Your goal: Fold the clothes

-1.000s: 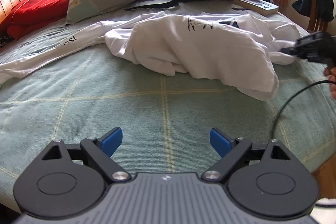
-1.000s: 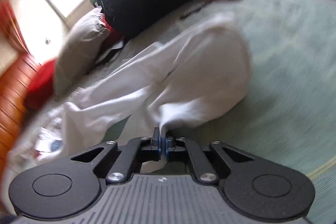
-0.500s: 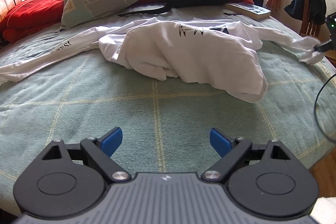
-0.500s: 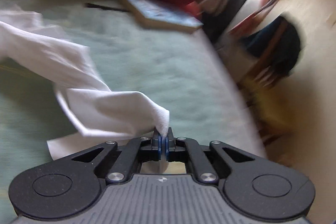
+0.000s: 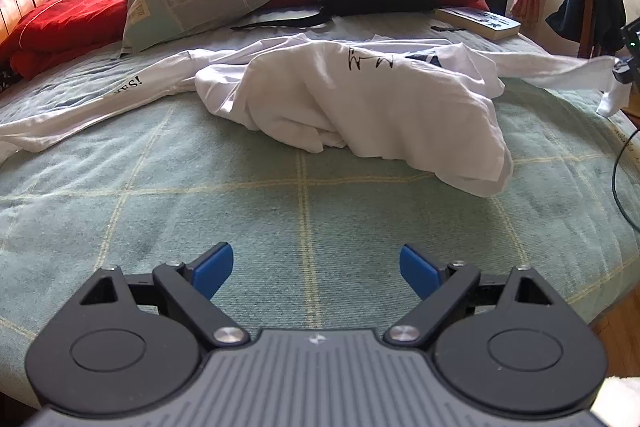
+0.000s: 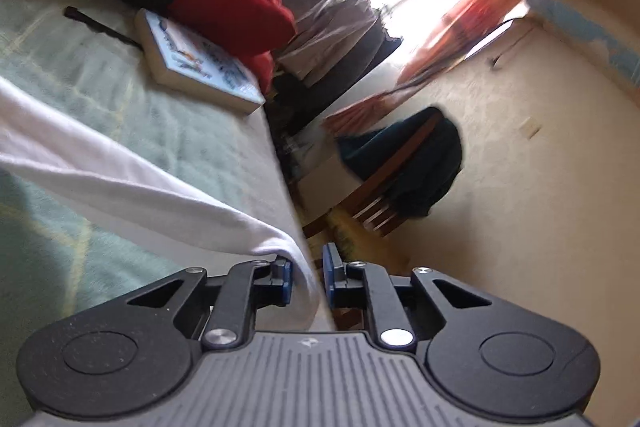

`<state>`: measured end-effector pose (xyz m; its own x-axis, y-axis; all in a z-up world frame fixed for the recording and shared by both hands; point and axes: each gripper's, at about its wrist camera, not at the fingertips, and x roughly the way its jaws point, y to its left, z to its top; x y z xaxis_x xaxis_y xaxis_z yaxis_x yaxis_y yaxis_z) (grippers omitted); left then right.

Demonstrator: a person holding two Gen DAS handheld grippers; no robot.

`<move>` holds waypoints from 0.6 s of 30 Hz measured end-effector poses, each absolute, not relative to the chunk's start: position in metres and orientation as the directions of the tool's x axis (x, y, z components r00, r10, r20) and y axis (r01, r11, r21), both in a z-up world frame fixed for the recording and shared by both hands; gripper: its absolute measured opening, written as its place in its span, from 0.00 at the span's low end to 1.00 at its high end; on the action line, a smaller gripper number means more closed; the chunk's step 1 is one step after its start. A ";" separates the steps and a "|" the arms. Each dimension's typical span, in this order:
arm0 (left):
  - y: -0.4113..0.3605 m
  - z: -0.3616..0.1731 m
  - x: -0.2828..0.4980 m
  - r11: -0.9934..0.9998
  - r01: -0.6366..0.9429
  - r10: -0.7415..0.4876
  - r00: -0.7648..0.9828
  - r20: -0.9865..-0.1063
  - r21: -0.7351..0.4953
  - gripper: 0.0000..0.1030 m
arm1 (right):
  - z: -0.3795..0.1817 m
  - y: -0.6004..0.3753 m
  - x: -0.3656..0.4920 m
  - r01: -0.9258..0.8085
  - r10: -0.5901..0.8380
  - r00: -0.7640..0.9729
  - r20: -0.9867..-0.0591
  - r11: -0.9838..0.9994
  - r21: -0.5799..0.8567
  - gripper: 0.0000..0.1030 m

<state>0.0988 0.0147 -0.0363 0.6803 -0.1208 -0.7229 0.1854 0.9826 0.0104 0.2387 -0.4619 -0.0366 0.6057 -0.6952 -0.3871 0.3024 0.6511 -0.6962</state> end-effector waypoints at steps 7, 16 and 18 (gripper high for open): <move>0.011 -0.036 0.099 0.978 0.207 -0.138 0.678 -0.722 0.008 0.88 | -0.023 -0.487 0.202 0.303 -0.419 0.614 -0.669 0.908 -0.291 0.31; 0.005 -0.034 0.095 0.975 0.223 -0.143 0.677 -0.722 0.017 0.88 | -0.013 -0.502 0.173 0.329 -0.142 0.677 -0.722 0.936 0.124 0.39; 0.004 -0.033 0.094 0.974 0.224 -0.141 0.678 -0.722 0.020 0.88 | -0.009 -0.507 0.173 0.314 -0.071 0.712 -0.699 0.922 0.226 0.44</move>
